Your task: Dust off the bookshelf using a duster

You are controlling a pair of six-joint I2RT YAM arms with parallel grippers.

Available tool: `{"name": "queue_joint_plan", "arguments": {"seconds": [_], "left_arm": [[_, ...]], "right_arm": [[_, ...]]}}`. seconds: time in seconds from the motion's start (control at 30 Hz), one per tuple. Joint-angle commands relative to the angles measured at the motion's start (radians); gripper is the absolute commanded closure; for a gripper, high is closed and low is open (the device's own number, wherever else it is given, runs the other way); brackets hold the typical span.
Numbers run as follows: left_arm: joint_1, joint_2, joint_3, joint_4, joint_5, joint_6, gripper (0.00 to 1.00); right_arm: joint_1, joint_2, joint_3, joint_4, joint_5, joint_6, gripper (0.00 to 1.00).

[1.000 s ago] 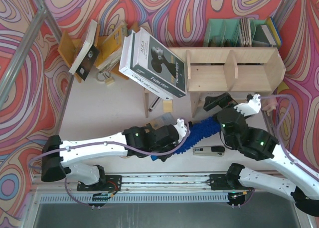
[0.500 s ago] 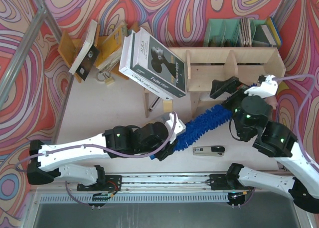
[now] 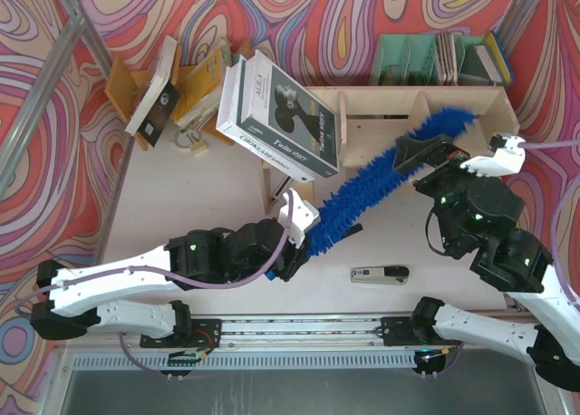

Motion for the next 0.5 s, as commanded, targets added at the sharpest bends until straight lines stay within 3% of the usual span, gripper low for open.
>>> {"name": "queue_joint_plan", "arguments": {"seconds": [0.0,0.47], "left_arm": [[0.003,-0.059,0.029,0.122,-0.196,-0.062,1.00],[0.003,-0.148,0.005,0.147,-0.448,-0.171,1.00]], "right_arm": [[0.001,-0.029,-0.027,0.052,0.041,-0.011,0.01],[0.001,-0.036,-0.071,0.021,0.058,0.048,0.01]]}}
